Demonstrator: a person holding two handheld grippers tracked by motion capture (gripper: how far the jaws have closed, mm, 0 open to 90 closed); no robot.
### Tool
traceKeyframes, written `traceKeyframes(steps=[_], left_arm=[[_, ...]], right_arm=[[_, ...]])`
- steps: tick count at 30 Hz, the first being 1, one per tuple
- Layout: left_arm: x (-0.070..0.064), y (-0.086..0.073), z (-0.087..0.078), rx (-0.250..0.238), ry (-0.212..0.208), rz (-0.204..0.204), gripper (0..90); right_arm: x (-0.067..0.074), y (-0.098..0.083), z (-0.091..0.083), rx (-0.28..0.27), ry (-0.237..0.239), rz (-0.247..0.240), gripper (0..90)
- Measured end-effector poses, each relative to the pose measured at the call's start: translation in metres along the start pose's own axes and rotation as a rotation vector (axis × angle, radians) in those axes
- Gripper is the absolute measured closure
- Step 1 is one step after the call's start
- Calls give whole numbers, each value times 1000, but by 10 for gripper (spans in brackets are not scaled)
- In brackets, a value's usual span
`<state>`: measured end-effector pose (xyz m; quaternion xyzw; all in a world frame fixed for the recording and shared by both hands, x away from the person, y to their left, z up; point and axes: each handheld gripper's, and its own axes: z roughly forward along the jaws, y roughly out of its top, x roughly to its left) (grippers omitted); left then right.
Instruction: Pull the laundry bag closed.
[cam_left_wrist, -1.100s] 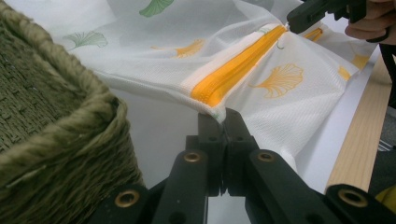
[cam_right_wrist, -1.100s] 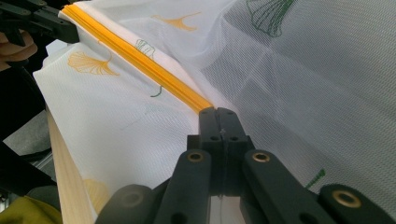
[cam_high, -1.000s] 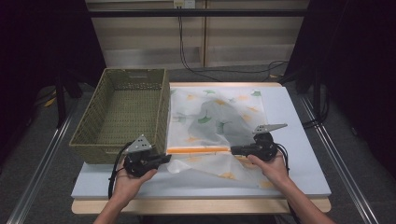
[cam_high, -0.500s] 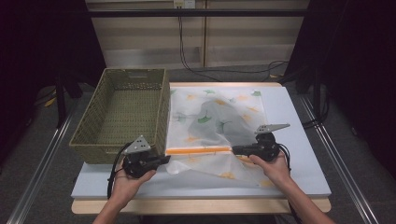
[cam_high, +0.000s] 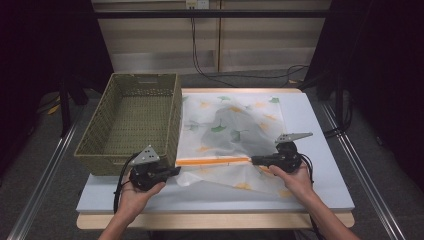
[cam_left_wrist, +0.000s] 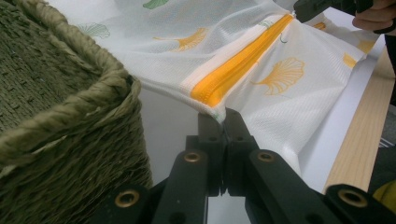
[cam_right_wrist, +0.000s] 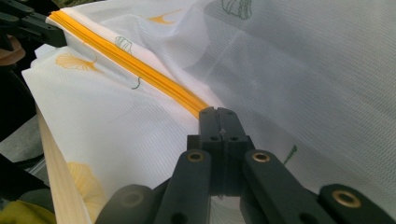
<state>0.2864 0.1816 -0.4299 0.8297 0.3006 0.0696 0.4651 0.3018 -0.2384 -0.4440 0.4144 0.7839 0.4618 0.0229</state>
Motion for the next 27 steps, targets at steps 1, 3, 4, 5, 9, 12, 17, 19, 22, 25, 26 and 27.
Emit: traceKeyframes(steps=[1, 3, 4, 5, 9, 12, 17, 19, 22, 25, 26, 27], left_arm=[[0, 0, 0, 0, 0, 1, 882], [0, 0, 0, 2, 1, 0, 882], [0, 0, 0, 2, 1, 1, 883], [0, 0, -1, 3, 4, 2, 882], [1, -1, -1, 5, 6, 4, 882], [1, -1, -1, 1, 6, 1, 882], [1, -1, -1, 0, 9, 0, 882], [1, -1, -2, 0, 10, -3, 882], [0, -1, -1, 0, 5, -6, 882], [0, -1, -1, 3, 6, 3, 882], [-1, 0, -2, 7, 8, 4, 882], [-2, 0, -1, -2, 3, 2, 882]], right_arm=[[0, 0, 0, 1, 3, 1, 900], [0, -1, -1, -1, 2, 2, 900], [0, -1, -1, 0, -11, 3, 900], [-1, -1, -1, 2, -9, 3, 900], [-4, -2, -4, -2, -6, 12, 900], [-3, -3, -7, -2, -3, 16, 900], [-4, -5, -10, -5, -15, 8, 900], [-6, -6, -11, -8, -15, 20, 900], [-7, -7, -14, -11, -18, 23, 900], [-6, -8, -15, -14, -24, 22, 900], [-6, -8, -16, -17, -24, 20, 900], [-7, -8, -16, -18, -24, 21, 900]])
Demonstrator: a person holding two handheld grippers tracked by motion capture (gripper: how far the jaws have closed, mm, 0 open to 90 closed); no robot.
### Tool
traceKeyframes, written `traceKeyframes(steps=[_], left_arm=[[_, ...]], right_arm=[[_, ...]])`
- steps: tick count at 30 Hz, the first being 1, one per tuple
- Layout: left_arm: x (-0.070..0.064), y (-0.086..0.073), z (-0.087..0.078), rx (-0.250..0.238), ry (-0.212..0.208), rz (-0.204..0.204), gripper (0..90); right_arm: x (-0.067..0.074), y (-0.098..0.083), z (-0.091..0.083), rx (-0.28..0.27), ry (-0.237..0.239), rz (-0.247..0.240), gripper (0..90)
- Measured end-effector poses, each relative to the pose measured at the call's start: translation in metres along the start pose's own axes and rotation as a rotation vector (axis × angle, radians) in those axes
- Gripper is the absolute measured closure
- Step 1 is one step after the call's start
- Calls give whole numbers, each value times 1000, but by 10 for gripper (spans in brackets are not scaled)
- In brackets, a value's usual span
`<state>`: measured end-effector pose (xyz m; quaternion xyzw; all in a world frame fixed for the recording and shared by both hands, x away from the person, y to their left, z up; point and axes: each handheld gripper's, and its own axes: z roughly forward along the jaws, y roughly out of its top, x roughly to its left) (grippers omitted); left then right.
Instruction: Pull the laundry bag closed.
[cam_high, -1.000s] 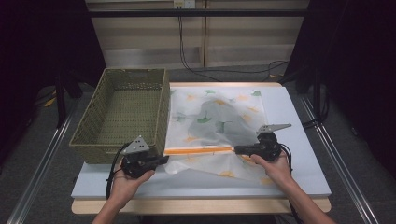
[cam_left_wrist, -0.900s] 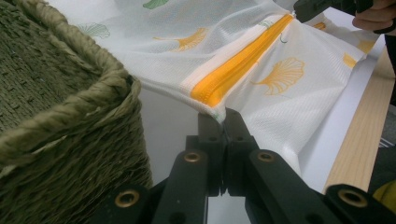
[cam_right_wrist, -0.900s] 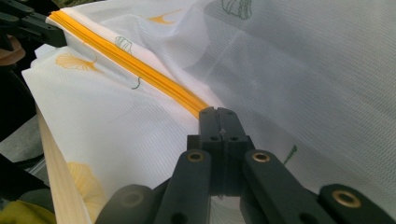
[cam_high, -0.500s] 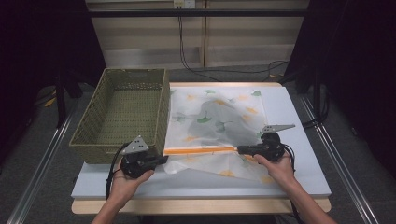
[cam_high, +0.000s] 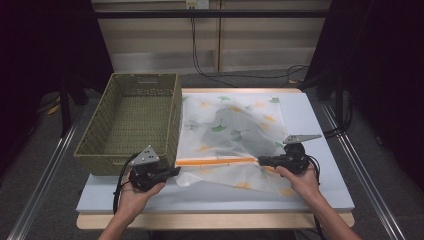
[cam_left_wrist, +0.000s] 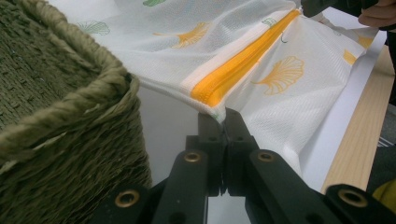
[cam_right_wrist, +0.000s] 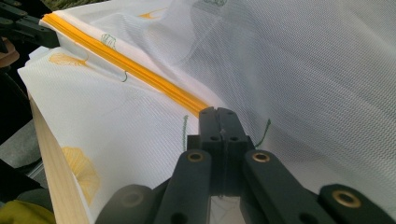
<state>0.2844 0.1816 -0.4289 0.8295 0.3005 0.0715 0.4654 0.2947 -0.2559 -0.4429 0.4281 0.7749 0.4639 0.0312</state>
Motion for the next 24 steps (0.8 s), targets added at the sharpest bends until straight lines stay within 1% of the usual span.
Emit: traceKeyframes(steps=[4, 5, 6, 8, 10, 11, 13, 14, 15, 16, 19, 21, 23, 24], left_arm=[[0, 0, 1, 1, -5, 2, 882], [-1, 0, 1, 1, 1, 2, 882], [0, 0, 0, 0, -6, 1, 882], [0, 0, 0, -2, -3, -7, 882], [0, 0, -1, 2, 1, 0, 883], [0, 0, -1, 8, 8, 2, 882], [0, -1, -1, 0, 3, -5, 882], [0, -1, -1, 0, -1, -4, 882], [0, -1, -1, 3, 3, -3, 882], [0, -1, -1, 6, 7, -3, 882], [0, 0, -1, 8, 9, -2, 882], [1, -1, -1, -2, -1, -8, 882], [2, -2, -1, 2, 1, -11, 882], [2, -2, -1, 3, -1, -6, 882]], right_arm=[[-2, 1, 1, 6, -6, 7, 900], [-2, 1, 0, 6, -7, 10, 900], [-1, 2, 0, 10, -8, 10, 900], [1, 4, 0, 7, -16, 3, 900], [1, 3, -3, 10, -22, -5, 900], [1, 3, -4, 7, -21, -2, 900], [-1, -1, -7, -2, -26, 8, 900], [-3, -3, -7, -7, -20, 19, 900], [-4, -5, -7, -5, -20, 26, 900], [-4, -6, -8, -5, -26, 25, 900], [-4, -7, -10, -12, -21, 22, 900], [-4, -7, -11, -14, -26, 16, 900], [-6, -9, -13, -13, -28, 18, 900], [-7, -10, -13, -11, -28, 22, 900]])
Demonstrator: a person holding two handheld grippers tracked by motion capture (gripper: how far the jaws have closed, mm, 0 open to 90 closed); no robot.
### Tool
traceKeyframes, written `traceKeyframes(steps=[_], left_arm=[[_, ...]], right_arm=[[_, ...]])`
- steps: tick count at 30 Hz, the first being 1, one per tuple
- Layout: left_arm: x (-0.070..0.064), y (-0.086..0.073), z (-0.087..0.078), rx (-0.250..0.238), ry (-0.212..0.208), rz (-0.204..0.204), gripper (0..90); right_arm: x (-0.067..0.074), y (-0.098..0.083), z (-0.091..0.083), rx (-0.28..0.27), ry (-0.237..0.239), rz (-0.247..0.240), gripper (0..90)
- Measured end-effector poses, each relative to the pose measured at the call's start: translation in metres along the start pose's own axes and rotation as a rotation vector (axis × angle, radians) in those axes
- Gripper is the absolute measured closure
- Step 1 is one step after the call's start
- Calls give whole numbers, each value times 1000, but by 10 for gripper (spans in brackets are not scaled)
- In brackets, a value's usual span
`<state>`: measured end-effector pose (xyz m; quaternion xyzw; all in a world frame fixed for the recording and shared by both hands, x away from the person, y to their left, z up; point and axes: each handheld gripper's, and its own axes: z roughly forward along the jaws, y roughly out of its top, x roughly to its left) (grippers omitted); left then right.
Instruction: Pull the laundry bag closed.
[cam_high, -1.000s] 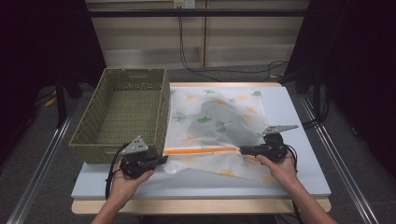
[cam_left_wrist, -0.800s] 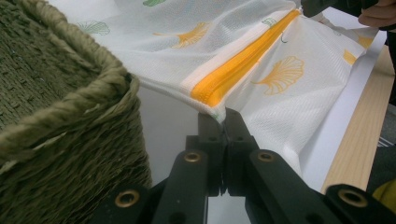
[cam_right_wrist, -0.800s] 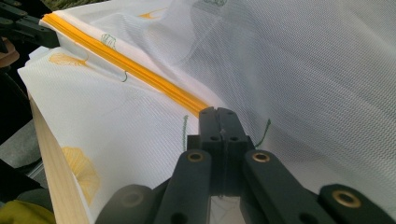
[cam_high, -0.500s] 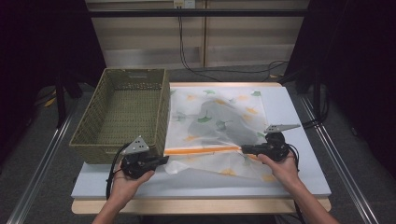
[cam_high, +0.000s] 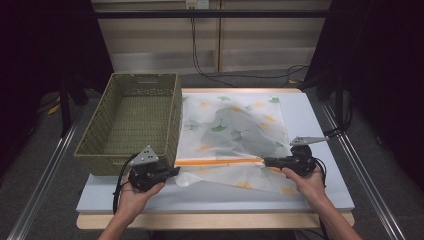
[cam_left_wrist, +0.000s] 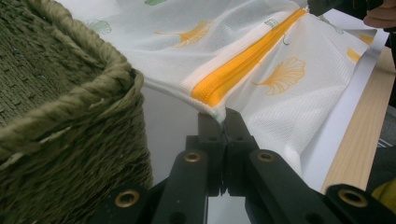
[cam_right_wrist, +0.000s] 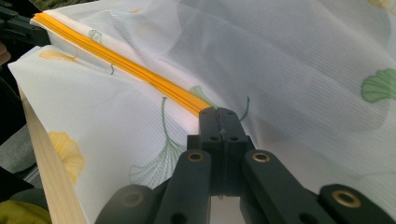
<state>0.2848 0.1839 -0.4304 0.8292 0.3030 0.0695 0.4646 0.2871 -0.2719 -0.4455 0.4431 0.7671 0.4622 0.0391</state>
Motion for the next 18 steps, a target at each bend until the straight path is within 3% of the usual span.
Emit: traceKeyframes(steps=[18], left_arm=[[0, -1, -1, -3, 1, -15, 883]], right_arm=[[-6, -5, -6, -8, -23, 19, 900]])
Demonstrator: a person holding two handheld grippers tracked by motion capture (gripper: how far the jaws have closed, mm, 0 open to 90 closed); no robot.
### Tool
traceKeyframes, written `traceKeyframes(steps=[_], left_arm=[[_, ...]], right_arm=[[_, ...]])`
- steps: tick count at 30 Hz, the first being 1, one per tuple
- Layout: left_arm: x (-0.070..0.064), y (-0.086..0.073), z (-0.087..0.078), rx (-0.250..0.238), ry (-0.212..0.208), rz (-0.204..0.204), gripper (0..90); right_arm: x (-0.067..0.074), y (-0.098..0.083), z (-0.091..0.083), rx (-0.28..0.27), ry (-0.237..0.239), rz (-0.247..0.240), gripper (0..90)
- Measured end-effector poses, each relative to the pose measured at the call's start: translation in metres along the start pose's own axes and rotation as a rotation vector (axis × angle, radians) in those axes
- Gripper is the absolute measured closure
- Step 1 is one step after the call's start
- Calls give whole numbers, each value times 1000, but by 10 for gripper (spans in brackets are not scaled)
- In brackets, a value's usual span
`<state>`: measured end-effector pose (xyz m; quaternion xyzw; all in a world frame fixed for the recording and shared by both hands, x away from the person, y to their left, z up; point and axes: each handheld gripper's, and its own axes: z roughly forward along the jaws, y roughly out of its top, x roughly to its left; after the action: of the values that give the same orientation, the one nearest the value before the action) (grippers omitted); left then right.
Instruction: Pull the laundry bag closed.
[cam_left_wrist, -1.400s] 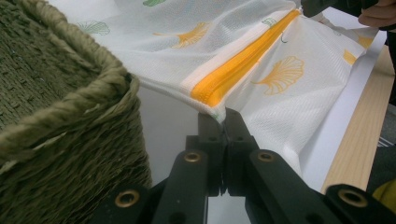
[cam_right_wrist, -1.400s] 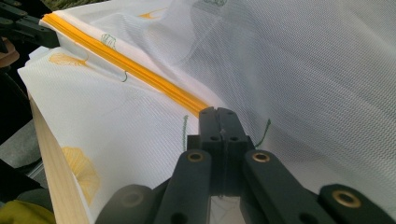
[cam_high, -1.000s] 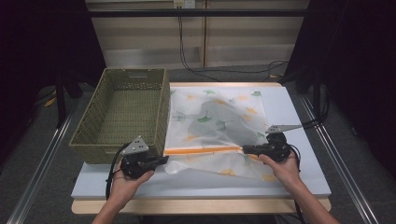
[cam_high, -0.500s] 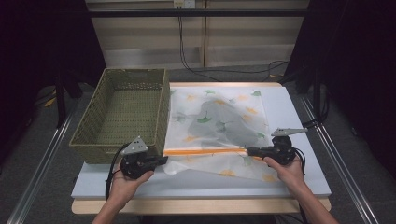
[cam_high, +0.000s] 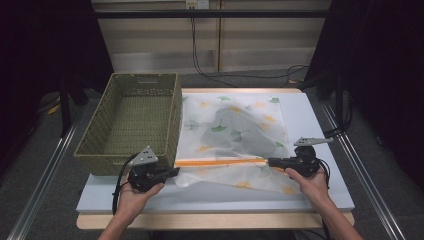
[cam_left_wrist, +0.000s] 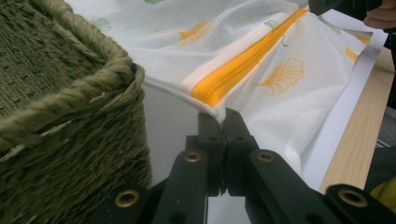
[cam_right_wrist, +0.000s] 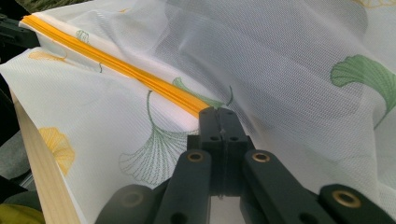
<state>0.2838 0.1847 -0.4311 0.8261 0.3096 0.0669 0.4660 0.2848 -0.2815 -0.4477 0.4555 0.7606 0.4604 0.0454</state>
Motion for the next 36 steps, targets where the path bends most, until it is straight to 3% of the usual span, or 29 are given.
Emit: traceKeyframes(steps=[18, 22, 36], left_arm=[[1, -1, 0, 0, -6, -10, 881], [3, -2, 1, 14, 3, -1, 881], [2, -2, 0, 14, 7, -8, 881]], right_arm=[[-3, -3, -4, -19, -33, -5, 900], [-3, -4, -7, -25, -62, -5, 900], [-9, -5, -13, -29, -69, 3, 900]])
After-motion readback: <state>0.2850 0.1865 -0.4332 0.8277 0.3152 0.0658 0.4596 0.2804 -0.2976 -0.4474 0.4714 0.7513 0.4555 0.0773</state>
